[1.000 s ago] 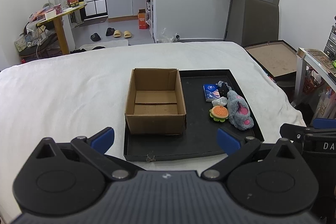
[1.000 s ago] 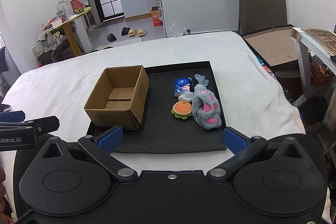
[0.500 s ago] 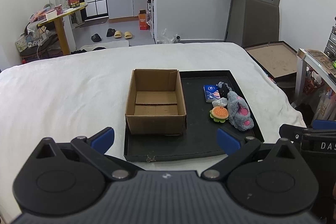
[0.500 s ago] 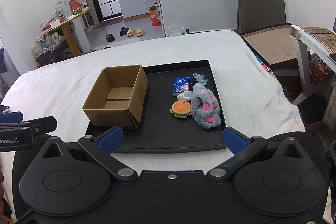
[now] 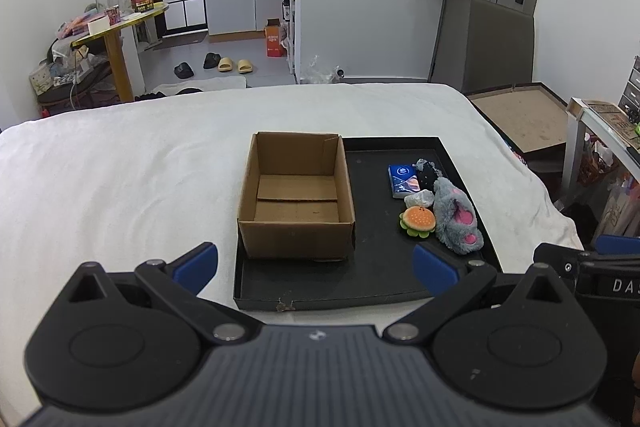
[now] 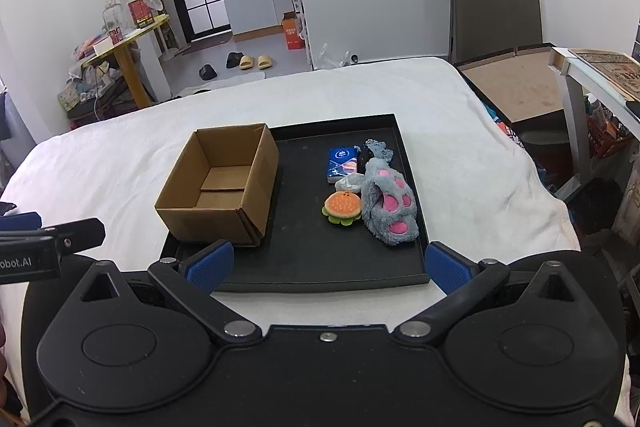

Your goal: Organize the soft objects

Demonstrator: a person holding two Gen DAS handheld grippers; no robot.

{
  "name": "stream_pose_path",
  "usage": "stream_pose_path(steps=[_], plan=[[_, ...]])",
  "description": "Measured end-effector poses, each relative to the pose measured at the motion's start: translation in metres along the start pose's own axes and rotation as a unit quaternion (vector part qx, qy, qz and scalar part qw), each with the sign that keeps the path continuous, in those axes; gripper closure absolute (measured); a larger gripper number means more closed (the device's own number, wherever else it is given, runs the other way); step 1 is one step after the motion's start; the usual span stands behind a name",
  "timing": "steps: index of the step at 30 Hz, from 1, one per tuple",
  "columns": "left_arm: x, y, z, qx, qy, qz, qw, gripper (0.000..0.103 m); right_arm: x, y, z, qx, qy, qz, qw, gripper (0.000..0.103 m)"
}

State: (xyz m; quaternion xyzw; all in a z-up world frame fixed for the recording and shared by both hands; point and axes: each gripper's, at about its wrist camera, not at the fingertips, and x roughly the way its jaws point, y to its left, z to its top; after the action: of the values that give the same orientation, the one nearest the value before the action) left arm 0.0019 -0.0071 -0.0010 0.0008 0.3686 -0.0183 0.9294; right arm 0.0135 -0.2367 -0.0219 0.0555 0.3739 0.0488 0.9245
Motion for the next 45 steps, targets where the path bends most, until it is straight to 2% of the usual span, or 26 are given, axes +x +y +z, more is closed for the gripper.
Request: stream_pose_path(steps=[19,29,40,45], plan=[[0.051,0.027,0.021,-0.022,0.015,0.024,0.9994,0.000,0.038,-0.012,0.006,0.031,0.004,-0.004,1.000,0.000],[0.089,0.039,0.021,-0.028,0.041,0.028,0.9984,0.002,0.067,-0.027,0.007,0.064,0.001,-0.017,0.998,0.001],[0.125,0.047,0.021,-0.027,0.060,0.022,0.9976,0.003,0.093,-0.041,0.004,0.114,-0.018,-0.005,0.993,0.015],[0.143,0.053,0.026,-0.034,0.078,0.020,0.9962,0.013,0.108,-0.044,0.003,0.130,-0.020,-0.007,0.991,0.018]])
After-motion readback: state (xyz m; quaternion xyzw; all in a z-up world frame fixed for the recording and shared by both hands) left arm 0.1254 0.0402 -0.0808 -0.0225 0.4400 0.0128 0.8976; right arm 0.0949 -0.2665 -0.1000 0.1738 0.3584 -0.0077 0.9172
